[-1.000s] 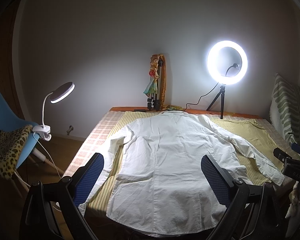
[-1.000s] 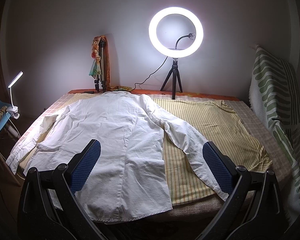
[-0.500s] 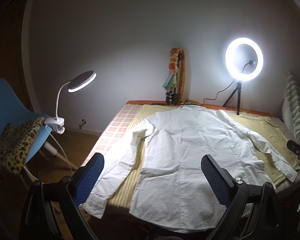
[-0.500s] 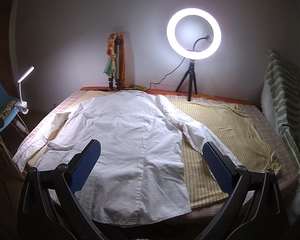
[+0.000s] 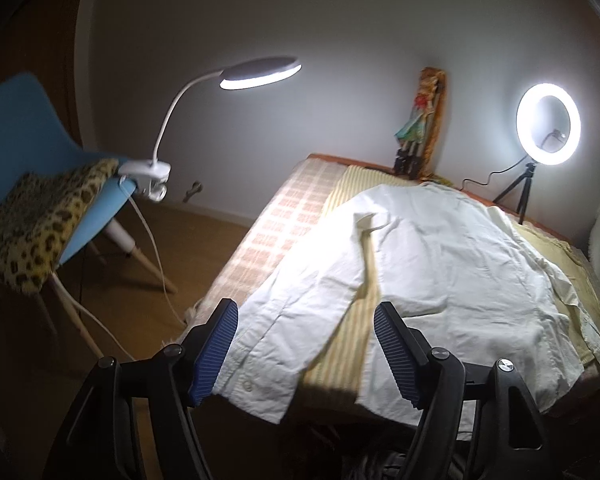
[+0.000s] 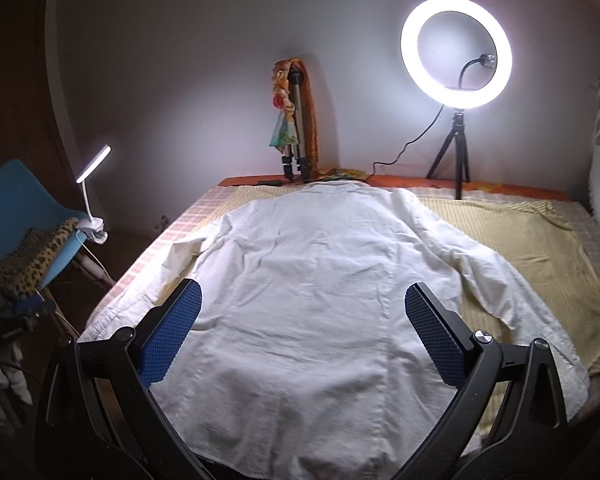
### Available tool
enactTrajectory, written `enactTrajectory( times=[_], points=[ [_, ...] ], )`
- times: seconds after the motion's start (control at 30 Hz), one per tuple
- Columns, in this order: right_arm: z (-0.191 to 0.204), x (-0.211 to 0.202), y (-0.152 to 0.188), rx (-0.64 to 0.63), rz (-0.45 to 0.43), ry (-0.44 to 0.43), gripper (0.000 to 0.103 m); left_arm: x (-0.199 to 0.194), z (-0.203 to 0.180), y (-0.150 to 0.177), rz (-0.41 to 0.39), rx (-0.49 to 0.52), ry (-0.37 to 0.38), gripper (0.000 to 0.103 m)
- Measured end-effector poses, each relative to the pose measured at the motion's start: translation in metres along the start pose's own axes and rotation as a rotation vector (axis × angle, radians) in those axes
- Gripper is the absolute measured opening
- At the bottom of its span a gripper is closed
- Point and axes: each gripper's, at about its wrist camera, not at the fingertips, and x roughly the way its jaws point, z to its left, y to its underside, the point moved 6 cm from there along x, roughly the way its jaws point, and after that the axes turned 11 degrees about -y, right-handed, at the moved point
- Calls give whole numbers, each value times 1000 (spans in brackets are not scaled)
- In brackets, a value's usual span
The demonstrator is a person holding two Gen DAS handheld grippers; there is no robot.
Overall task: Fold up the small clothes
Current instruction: 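Grasp the side edge of the white shirt with the left gripper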
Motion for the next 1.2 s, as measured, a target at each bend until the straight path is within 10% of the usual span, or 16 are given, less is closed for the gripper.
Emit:
enactTrajectory(
  times=[0.6, 0.93, 1.2],
  points=[
    [47, 49, 20, 53, 112, 3, 100, 132, 50, 49, 202, -5, 61, 54],
    [94, 73, 20, 1, 138, -13, 99, 136, 58, 54, 198, -92, 219, 8],
    [102, 93, 0, -55, 152, -83, 91, 105, 45, 31, 107, -104, 259, 4]
  ],
)
